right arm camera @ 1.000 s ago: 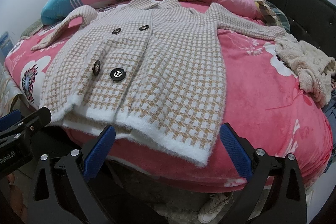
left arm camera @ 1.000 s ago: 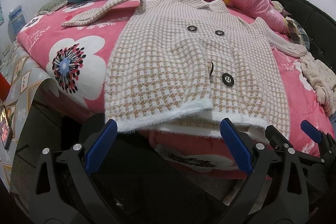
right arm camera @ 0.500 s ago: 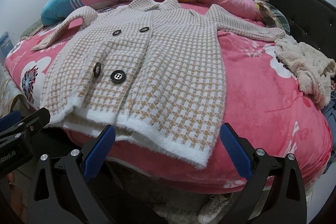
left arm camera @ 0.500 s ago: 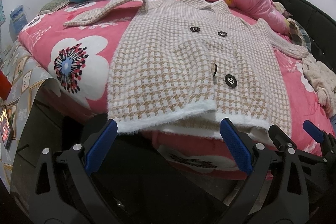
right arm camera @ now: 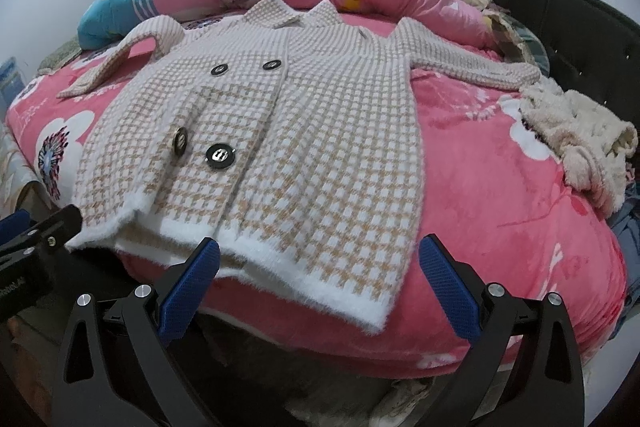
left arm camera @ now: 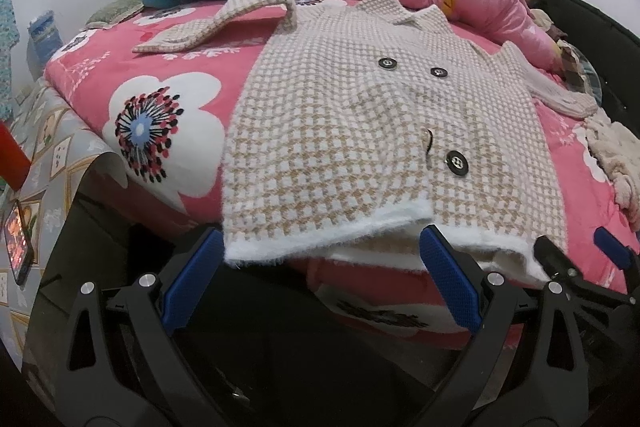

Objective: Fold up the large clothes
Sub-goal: 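Grasp the coat sleeve cuff with the left tool and lift it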

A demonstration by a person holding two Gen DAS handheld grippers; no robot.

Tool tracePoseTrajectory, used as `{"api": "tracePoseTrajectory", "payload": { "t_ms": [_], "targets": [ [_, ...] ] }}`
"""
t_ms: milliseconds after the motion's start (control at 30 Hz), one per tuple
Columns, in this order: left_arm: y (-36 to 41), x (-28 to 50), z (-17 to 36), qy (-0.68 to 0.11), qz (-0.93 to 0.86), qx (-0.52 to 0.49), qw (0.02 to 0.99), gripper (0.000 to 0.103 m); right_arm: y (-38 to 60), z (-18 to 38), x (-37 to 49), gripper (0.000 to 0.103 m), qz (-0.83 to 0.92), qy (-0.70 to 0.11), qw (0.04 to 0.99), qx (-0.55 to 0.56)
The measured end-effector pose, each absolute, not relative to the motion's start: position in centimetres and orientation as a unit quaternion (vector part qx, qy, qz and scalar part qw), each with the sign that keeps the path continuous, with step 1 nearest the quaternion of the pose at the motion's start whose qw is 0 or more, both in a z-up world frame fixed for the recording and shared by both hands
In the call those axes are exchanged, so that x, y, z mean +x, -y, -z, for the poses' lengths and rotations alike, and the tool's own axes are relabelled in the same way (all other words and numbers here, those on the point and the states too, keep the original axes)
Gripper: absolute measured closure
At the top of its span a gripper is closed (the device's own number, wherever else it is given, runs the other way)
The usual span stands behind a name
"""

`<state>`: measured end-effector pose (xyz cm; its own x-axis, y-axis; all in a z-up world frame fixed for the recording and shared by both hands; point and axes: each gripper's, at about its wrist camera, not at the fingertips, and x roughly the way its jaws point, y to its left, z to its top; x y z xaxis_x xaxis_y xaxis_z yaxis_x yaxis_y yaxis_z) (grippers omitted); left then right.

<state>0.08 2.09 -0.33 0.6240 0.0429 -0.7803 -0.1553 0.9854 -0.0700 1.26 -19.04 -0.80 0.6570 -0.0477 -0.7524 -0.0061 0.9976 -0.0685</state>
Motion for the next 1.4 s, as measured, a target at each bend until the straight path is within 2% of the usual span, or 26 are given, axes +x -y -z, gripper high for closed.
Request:
{"api": "tracePoseTrajectory", "payload": {
  "t_ms": [467, 700, 867, 1167, 1400],
  "targets": [
    [-5.8, 3.7, -0.2, -0.409, -0.082, -0.057, 0.907, 0.008, 18.1, -1.0, 7.1, 0.006, -0.061, -0.382, 0.921, -0.041],
    [-10.5, 7.6, -0.2, -0.393, -0.016, -0.135, 0.909, 0.008, 14.4, -2.2, 12.7, 0.006, -0.155, -0.393, 0.905, -0.043],
    [-13.5, 11.4, 0.2, -0.386, -0.035, -0.138, 0.911, 0.008, 11.2, -3.7, 17.4, 0.006, -0.209, -0.401, 0.89, -0.055],
    [-23.6, 20.3, 0.5, -0.36, -0.157, -0.147, 0.908, 0.008, 3.1, -5.0, 25.5, 0.006, -0.253, -0.368, 0.883, -0.147],
    [-33.4, 27.7, 3.6, -0.389, -0.258, -0.192, 0.863, 0.008, -1.7, -0.7, 31.8, 0.006, -0.278, -0.425, 0.849, -0.145]
  ]
}}
